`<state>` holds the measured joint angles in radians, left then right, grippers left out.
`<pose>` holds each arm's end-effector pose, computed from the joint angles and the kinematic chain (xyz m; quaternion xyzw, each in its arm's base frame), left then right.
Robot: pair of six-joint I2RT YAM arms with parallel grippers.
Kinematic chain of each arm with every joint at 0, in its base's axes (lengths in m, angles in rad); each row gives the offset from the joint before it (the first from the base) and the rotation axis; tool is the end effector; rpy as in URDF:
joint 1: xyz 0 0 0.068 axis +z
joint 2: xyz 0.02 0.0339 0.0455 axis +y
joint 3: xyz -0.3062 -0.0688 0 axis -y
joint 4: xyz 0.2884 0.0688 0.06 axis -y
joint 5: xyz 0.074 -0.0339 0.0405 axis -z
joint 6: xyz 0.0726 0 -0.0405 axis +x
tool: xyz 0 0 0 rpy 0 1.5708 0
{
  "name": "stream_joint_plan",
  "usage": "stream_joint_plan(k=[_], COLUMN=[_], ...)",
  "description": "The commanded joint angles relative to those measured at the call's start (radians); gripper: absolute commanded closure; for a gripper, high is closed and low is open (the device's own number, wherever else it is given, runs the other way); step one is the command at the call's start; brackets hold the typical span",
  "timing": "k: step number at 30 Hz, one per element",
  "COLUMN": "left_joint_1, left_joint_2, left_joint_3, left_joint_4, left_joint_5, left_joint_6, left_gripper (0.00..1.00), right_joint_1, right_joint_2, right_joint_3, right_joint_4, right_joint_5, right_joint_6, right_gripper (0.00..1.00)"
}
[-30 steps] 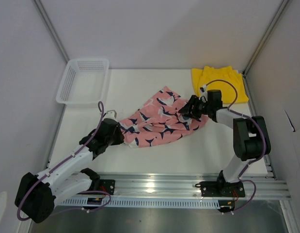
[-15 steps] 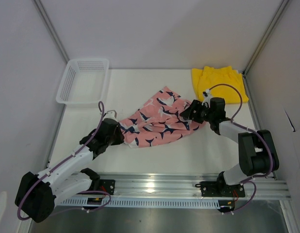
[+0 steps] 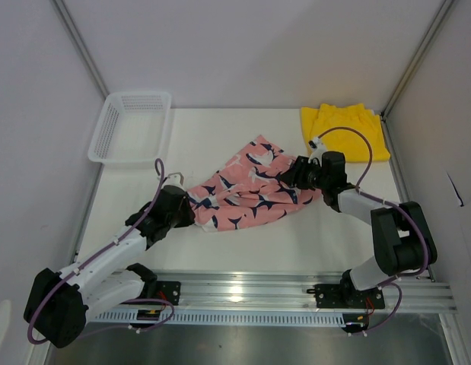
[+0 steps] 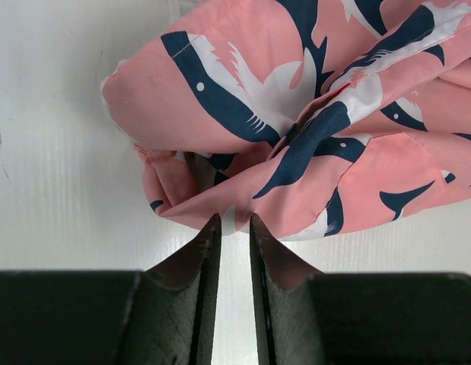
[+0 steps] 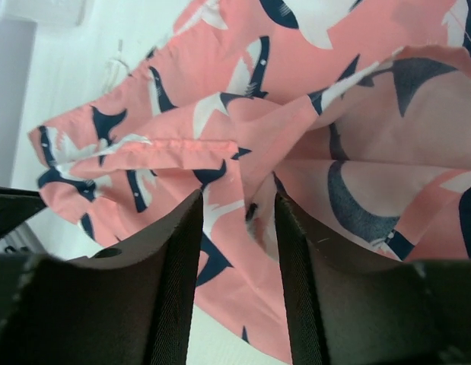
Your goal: Fold and stack the shorts
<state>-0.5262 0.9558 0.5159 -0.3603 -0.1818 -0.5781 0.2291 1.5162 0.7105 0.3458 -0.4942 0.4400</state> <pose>0.2064 -0.1047 0.1907 -0.0581 0.9217 -0.1247 0.3628 0.3524 0.1175 0.1916 -0.0415 0.8329 0.3642 0.4147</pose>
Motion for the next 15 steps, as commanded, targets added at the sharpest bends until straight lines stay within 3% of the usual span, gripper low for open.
stream_joint_plan(k=[1,15], left_joint_1=[-0.001,-0.001], left_joint_2=[-0.002,-0.005], left_joint_3=[0.007,0.015], left_joint_4=[0.030,0.018], left_joint_5=[-0.016,-0.022], left_joint_6=[0.000,0.000], left_gripper=[0.76,0.76], right_joint_1=[0.025,0.072], right_joint_2=[0.021,-0.033], right_joint_3=[0.043,0.052], right_joint_4=[-0.007,-0.140], right_joint_5=[0.064,0.224], right_joint_6=[-0.076,-0.164], right_gripper=[0.56,0.64])
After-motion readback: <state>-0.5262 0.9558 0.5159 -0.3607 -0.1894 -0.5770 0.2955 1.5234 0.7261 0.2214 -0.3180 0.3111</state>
